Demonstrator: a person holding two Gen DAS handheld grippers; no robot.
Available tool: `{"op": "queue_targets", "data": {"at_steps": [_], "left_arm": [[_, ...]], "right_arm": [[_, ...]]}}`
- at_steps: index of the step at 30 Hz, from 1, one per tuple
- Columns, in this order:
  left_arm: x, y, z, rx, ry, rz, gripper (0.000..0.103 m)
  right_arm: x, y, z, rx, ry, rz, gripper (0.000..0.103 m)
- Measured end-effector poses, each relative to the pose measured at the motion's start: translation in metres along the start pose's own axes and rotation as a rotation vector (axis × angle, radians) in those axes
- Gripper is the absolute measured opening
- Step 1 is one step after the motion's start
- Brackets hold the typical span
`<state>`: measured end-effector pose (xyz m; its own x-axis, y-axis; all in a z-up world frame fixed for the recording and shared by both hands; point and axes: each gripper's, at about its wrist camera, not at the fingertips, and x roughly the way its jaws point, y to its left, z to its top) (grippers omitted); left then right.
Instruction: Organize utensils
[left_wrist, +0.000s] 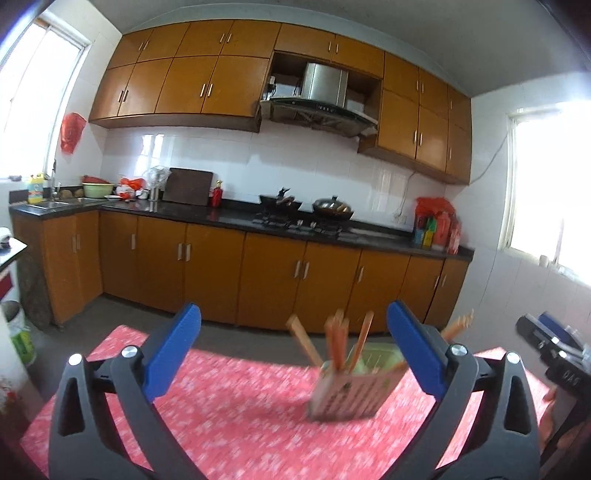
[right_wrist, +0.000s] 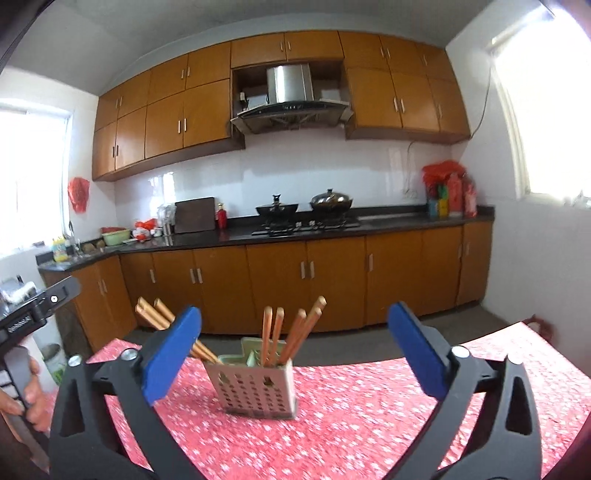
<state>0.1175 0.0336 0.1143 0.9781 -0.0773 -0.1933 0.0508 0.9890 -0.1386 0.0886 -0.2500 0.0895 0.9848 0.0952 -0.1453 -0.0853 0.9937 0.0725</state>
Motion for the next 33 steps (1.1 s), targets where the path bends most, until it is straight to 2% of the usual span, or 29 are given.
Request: {"op": "queue_targets", "data": {"at_steps": [4,8,17,25,33], "left_arm": [[-0.025,0.007,-0.029,0.022,0.030,0.046,0.099],[-0.041,0.006,-0.059,0.063,0.097,0.084,0.099],[-0.074,0.003,-0.107,0.114,0.067,0.093,0.099],[-0.066,-0.007,-0.130,0.165,0.124,0.099,0.099],[-0.064,-0.003,-0.142,0.162,0.153,0.090,0.099]], "right_arm": [[-0.018,0.014,-0.025,-0.048,0.014,-0.030,0.101],[-0.028,0.018,-0.045,-0.035,0.059,-0.044,0.101],[-0.040,0.022,-0.087,-0.069,0.129,-0.118,0.101],[-0.047,0.023,-0.110,-0.067,0.147,-0.122,0.101],[-0.049,0.018,-0.121,-0.039,0.168,-0.125,0.101]]}}
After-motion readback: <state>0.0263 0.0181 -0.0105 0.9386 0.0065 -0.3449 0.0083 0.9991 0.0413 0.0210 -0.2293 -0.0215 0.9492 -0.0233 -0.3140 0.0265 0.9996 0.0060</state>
